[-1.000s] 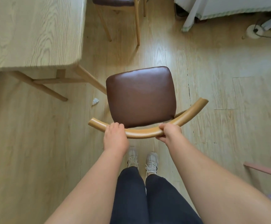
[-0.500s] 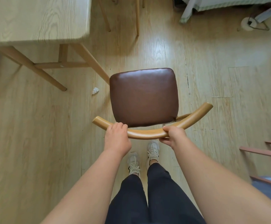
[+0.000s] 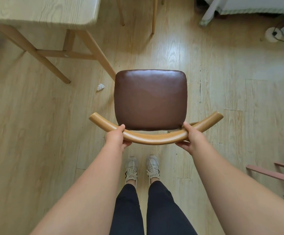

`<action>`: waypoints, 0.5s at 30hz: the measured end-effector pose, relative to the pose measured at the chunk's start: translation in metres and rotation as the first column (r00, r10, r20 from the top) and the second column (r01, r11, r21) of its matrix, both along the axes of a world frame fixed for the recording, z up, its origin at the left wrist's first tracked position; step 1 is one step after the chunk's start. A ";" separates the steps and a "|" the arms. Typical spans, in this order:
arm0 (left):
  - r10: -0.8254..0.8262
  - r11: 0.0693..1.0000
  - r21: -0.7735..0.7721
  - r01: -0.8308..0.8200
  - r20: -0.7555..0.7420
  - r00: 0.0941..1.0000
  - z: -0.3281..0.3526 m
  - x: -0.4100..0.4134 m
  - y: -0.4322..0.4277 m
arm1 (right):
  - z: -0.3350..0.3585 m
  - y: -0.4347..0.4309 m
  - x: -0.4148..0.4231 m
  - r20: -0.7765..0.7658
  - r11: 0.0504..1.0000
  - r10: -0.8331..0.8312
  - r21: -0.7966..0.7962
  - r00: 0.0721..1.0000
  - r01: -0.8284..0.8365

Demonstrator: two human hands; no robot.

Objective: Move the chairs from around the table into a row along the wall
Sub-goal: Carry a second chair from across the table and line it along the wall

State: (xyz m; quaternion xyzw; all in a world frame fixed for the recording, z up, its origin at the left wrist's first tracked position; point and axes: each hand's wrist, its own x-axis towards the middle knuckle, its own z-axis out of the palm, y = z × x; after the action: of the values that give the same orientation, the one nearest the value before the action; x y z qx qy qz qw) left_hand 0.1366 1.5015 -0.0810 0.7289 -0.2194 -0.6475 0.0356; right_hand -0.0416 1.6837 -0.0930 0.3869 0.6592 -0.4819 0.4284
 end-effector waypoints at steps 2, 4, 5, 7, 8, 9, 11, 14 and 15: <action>-0.010 1.000 -0.014 0.010 0.024 1.000 -0.003 0.000 0.002 | -0.002 0.002 0.002 -0.016 1.000 -0.011 -0.007 1.000 0.011; -0.003 1.000 -0.018 0.004 0.009 1.000 0.000 0.003 0.003 | 0.000 0.002 0.002 -0.004 1.000 -0.011 -0.013 1.000 0.011; -0.004 1.000 -0.025 0.004 0.002 1.000 0.002 0.004 0.003 | 0.002 0.001 0.001 0.004 1.000 0.001 -0.014 1.000 -0.001; 0.011 0.998 -0.055 -0.012 -0.004 1.000 0.008 0.006 0.002 | 0.008 -0.003 -0.001 -0.008 0.999 0.045 -0.006 0.999 -0.045; 0.026 0.997 -0.073 -0.027 -0.004 1.000 0.013 0.006 0.000 | 0.012 -0.006 -0.003 -0.027 0.998 0.061 0.004 0.998 -0.061; 0.040 0.995 -0.089 -0.041 -0.007 0.999 0.016 0.008 0.000 | 0.016 -0.009 -0.003 -0.045 0.998 0.065 0.014 0.997 -0.065; 0.055 0.992 -0.116 -0.058 -0.026 0.998 0.028 0.009 -0.004 | 0.030 -0.020 -0.006 -0.078 0.996 0.085 0.031 0.993 -0.082; 0.093 0.983 -0.156 -0.097 -0.036 0.995 0.046 0.015 -0.017 | 0.052 -0.042 -0.009 -0.112 0.992 0.122 0.033 0.986 -0.119; 0.116 0.979 -0.167 -0.120 -0.039 0.993 0.052 0.019 -0.021 | 0.058 -0.050 -0.007 -0.119 0.990 0.142 0.030 0.983 -0.139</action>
State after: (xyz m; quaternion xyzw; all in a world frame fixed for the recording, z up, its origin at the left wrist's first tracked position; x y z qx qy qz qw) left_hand 0.1557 1.4808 -0.0292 0.7256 -0.2295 -0.6337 0.1388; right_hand -0.0485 1.6340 -0.0345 0.3141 0.7146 -0.4660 0.4165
